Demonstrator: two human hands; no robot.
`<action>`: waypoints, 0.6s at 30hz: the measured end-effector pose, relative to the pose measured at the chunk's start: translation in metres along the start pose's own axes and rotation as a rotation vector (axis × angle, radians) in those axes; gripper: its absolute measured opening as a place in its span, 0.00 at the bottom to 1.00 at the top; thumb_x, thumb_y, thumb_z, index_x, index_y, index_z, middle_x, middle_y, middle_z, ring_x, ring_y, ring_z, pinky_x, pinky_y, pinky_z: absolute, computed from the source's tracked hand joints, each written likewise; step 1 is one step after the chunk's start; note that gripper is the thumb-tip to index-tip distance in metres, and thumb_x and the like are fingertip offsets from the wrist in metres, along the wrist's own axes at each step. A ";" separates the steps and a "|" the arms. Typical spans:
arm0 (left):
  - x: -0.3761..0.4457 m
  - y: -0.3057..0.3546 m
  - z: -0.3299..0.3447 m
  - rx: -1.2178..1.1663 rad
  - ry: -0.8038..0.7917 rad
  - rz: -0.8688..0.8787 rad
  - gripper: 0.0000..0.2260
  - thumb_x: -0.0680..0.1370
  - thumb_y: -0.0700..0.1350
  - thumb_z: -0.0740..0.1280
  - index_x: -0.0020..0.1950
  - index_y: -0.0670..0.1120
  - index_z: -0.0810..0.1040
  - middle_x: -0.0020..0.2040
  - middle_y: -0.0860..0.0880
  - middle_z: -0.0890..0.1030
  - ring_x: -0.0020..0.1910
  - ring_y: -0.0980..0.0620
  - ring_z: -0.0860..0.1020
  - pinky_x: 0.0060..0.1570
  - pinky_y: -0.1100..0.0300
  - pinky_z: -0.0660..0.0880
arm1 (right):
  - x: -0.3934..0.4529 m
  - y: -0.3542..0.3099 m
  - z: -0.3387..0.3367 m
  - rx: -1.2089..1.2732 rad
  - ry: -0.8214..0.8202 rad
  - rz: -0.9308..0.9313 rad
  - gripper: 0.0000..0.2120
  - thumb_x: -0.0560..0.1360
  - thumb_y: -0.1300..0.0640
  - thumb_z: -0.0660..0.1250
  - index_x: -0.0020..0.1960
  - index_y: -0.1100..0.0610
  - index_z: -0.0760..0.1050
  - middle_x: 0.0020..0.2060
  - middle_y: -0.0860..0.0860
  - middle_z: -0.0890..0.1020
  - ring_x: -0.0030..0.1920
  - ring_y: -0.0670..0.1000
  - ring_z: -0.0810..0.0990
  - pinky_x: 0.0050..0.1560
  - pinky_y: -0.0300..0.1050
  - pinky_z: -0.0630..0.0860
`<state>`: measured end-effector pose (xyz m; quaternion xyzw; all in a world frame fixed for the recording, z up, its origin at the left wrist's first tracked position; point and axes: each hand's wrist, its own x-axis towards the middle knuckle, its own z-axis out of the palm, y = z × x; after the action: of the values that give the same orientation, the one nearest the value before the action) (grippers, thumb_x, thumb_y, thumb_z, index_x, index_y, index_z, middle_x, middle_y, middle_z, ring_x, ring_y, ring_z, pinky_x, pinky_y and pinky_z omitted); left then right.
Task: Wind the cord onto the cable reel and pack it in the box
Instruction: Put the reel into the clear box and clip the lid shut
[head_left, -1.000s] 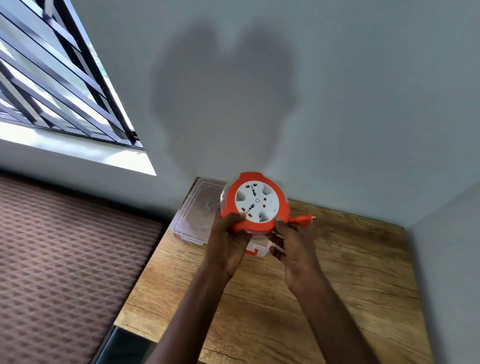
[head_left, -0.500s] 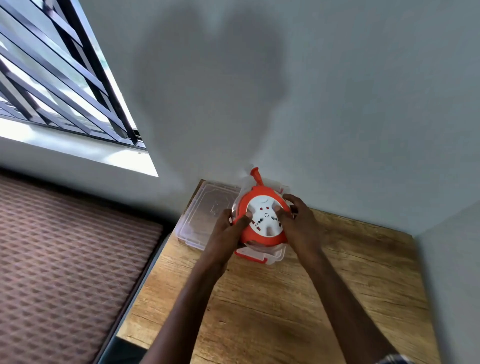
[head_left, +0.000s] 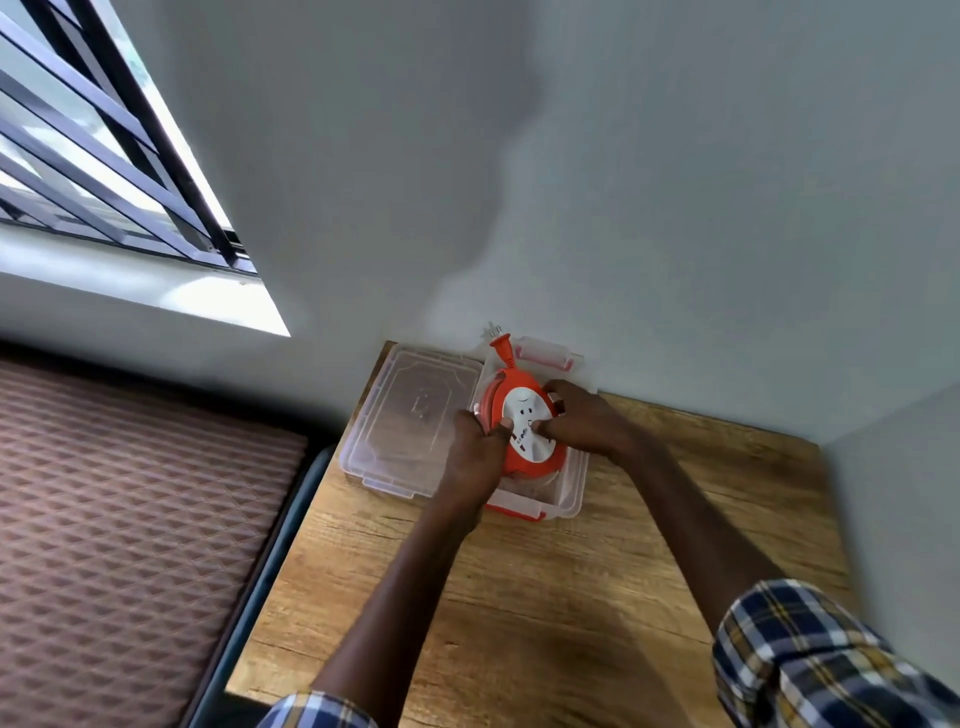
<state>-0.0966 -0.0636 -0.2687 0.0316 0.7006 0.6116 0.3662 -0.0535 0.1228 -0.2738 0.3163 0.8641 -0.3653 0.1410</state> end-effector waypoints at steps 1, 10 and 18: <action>0.000 -0.002 0.004 0.009 0.013 -0.011 0.13 0.87 0.49 0.65 0.67 0.48 0.64 0.62 0.44 0.78 0.60 0.45 0.82 0.58 0.41 0.84 | 0.003 0.000 0.001 -0.014 -0.026 0.010 0.33 0.74 0.46 0.72 0.75 0.51 0.66 0.70 0.53 0.77 0.63 0.55 0.79 0.57 0.50 0.79; 0.007 -0.007 0.026 0.638 0.144 0.007 0.15 0.82 0.44 0.69 0.65 0.38 0.76 0.62 0.37 0.82 0.62 0.36 0.82 0.49 0.54 0.71 | 0.007 -0.011 0.005 -0.261 -0.100 0.030 0.29 0.76 0.46 0.68 0.73 0.56 0.68 0.65 0.55 0.79 0.60 0.56 0.80 0.59 0.53 0.79; -0.005 0.006 0.014 0.987 0.357 0.268 0.12 0.81 0.52 0.75 0.54 0.42 0.85 0.47 0.44 0.87 0.41 0.46 0.86 0.39 0.54 0.82 | -0.007 0.003 0.005 -0.359 0.181 -0.147 0.21 0.74 0.52 0.69 0.66 0.52 0.76 0.61 0.54 0.82 0.58 0.56 0.80 0.55 0.53 0.80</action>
<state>-0.0873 -0.0528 -0.2609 0.1845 0.9458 0.2472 0.1019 -0.0466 0.1179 -0.2757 0.2536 0.9452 -0.1850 0.0899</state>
